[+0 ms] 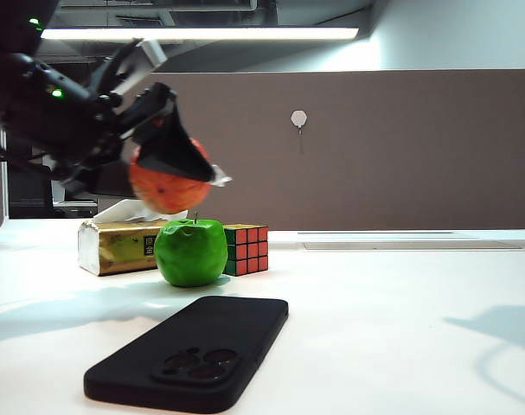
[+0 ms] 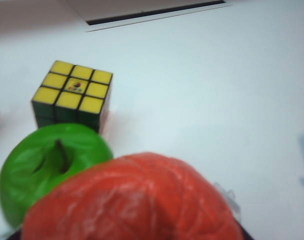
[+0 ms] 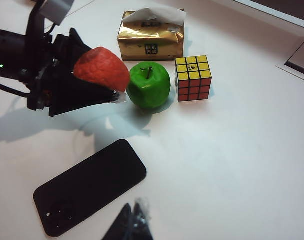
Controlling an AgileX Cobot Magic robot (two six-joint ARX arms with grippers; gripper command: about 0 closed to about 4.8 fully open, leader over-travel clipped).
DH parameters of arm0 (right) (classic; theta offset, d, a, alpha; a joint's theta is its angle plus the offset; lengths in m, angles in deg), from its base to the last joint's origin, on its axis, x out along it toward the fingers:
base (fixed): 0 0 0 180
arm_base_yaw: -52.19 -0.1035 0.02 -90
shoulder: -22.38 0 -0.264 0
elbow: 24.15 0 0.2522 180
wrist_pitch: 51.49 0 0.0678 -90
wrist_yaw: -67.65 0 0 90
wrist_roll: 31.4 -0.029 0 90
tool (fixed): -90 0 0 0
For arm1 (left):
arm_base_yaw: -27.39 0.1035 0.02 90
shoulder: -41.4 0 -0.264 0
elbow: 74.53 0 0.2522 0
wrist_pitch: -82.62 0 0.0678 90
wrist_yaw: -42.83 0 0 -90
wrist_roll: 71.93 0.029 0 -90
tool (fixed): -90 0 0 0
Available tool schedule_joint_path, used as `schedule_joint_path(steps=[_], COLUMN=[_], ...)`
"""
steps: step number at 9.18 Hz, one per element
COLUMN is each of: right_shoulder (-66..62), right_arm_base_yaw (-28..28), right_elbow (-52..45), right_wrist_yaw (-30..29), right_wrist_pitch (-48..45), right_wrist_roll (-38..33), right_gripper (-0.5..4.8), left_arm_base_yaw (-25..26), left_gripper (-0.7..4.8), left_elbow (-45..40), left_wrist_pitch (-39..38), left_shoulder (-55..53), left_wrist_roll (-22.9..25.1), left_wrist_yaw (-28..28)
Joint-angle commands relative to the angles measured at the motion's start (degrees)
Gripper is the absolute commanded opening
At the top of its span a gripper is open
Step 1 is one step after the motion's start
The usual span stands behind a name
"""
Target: Move all the fruits on the tabletop near the face of the Rubik's cube that has the color most similar to each fruit.
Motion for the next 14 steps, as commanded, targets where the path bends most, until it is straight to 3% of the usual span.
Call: schedule_joint_path(steps=[1, 7, 9, 14], right_shoulder=[0.07, 0.04, 0.04, 0.07], right_arm_base_yaw=[0.04, 0.04, 0.02, 0.02], right_elbow=[0.15, 0.15, 0.15, 0.15], right_wrist_yaw=[0.13, 0.11, -0.11, -0.11], right_wrist_pitch=[-1.64, -3.37, -3.34, -3.32], right_wrist_roll=[1.05, 1.05, 1.03, 1.03], right_gripper=[-0.01, -0.01, -0.01, -0.01], left_arm_base_yaw=[-2.03, -3.02, -3.08, -3.76], left_gripper=[2.18, 2.19, 2.51, 2.50], left_elbow=[11.89, 25.40, 27.80, 29.48], left_wrist_pitch=[0.92, 4.22, 4.63, 4.96], left_shoulder=[-11.93, -27.12, -28.37, -32.17], left_wrist_roll=[0.50, 0.50, 1.05, 2.58], left_wrist_yaw=[2.29, 2.29, 2.27, 2.25])
